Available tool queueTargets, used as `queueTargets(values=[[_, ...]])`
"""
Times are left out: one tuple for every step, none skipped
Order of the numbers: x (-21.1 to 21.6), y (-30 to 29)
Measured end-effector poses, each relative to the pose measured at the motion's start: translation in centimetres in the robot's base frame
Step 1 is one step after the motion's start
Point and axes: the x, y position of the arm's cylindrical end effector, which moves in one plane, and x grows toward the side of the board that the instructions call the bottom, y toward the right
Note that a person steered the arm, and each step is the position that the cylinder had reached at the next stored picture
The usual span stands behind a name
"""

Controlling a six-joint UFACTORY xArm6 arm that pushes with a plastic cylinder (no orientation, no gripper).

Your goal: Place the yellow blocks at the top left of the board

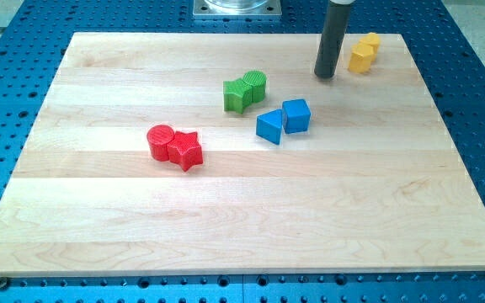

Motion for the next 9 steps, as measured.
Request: queueTargets(values=[[0.0,0.0],[0.9,0.0],[0.9,0.0],[3.1,1.0],[4.0,7.1],[2.3,13.3],[-2.4,16.7],[-7.6,16.0],[-5.8,9.3]])
